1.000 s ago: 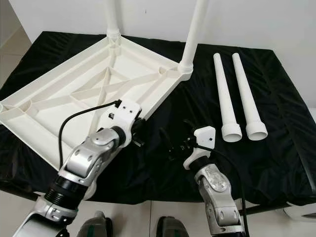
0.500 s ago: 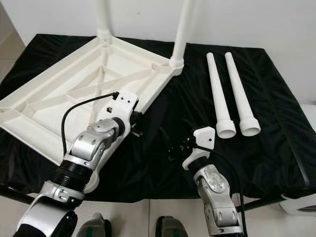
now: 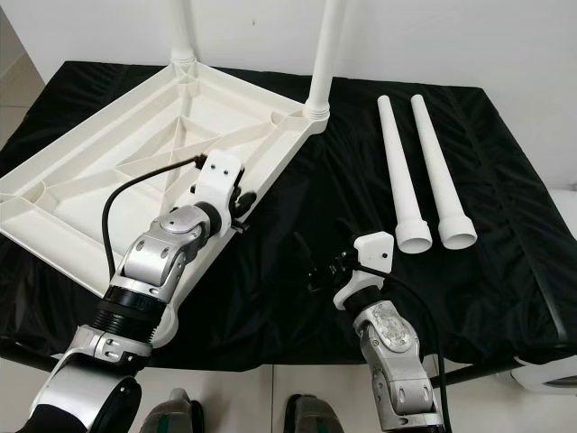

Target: Building children table

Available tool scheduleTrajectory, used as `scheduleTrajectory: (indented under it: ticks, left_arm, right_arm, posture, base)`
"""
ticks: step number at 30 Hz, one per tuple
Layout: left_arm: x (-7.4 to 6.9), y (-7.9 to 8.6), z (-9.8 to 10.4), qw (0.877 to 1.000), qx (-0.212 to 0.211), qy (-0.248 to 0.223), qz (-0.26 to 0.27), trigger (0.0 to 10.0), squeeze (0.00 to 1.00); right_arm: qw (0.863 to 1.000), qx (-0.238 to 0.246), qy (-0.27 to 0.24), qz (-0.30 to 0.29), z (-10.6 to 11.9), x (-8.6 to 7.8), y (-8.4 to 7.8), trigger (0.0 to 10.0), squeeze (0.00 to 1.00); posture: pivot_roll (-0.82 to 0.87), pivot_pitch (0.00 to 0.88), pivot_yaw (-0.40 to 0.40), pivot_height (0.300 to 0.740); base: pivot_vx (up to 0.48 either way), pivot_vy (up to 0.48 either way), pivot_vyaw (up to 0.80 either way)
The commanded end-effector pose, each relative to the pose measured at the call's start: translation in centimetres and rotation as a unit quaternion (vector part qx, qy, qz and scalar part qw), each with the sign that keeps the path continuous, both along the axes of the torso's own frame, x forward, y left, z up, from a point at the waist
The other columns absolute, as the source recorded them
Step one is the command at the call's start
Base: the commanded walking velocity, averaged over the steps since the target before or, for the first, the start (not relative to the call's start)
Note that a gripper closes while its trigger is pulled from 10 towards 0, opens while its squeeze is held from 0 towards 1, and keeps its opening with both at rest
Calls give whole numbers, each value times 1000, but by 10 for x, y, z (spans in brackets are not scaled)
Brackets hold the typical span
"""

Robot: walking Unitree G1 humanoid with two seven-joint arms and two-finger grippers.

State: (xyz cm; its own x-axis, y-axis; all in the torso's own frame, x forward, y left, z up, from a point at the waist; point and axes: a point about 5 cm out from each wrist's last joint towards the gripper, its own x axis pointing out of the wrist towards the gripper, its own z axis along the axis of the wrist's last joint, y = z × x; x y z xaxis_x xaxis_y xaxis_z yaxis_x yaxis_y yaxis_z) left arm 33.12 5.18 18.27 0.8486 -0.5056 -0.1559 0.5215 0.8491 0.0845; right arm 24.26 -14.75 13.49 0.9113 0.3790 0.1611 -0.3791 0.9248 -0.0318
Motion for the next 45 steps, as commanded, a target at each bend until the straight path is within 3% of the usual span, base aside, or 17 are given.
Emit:
scheduleTrajectory:
  ticks: [1,8,9,11,13,14,16,20,22,31,33,36,38,40,45]
  left_arm:
    - [-9,-6,8,998,-16,-22,-52,10000,0]
    - [-15,1,22,995,-13,-52,-88,10000,0]
    - [-12,26,29,993,35,-81,-80,10000,0]
    - [-12,26,29,993,35,-81,-80,10000,0]
    - [-6,55,32,992,82,-88,-48,10000,0]
    - [-6,55,32,992,82,-88,-48,10000,0]
    - [-4,84,36,987,126,-96,-14,10000,0]
    - [-3,101,37,984,153,-91,6,10000,0]
    - [-4,120,31,978,194,-77,18,10000,0]
    - [-9,136,18,965,259,-49,6,10000,0]
    - [-16,139,2,950,309,-29,-23,10000,0]
    - [-20,140,-6,941,335,-19,-38,10000,0]
    - [-20,140,-6,941,335,-19,-38,10000,0]
    - [-24,141,-14,932,358,-7,-54,10000,0]
    - [-30,144,-20,923,380,2,-68,10000,0]
  right_arm:
    - [1000,-4,3,-5,-2,2,-1,10000,0]
    - [1000,-3,-1,-10,-1,5,-2,10000,0]
    - [1000,4,-6,-28,2,12,-4,10000,0]
    - [1000,4,-6,-28,2,12,-4,10000,0]
    - [999,8,-9,-37,4,15,-4,10000,0]
    - [999,8,-9,-37,4,15,-4,10000,0]
    - [999,11,-11,-40,5,17,-4,10000,0]
    - [999,12,-12,-41,5,17,-3,10000,0]
    - [999,12,-15,-40,7,18,-3,10000,0]
    - [999,12,-17,-41,8,19,-5,10000,0]
    - [999,11,-18,-42,9,20,-5,10000,0]
    - [999,10,-20,-42,10,21,-5,10000,0]
    - [999,10,-20,-42,10,21,-5,10000,0]
    - [999,10,-20,-43,10,21,-6,10000,0]
    - [999,11,-18,-43,9,20,-5,10000,0]
  posture:
    - [14,62,-3,740]
    - [20,64,-7,740]
    - [30,67,-14,740]
    - [30,67,-14,740]
    - [36,70,-19,740]
    - [36,70,-19,740]
    - [40,72,-23,740]
    - [41,73,-25,740]
    - [38,74,-29,740]
    - [36,74,-34,740]
    - [35,73,-35,740]
    - [34,71,-35,740]
    - [34,71,-35,740]
    - [34,71,-34,740]
    - [32,72,-31,740]
  base:
    - [0,0,0]
    - [0,0,0]
    - [0,0,0]
    - [0,0,0]
    - [0,0,0]
    - [0,0,0]
    - [0,0,0]
    - [0,0,0]
    - [0,0,0]
    - [0,0,0]
    - [0,0,0]
    - [0,0,0]
    - [0,0,0]
    - [0,0,0]
    - [0,0,0]
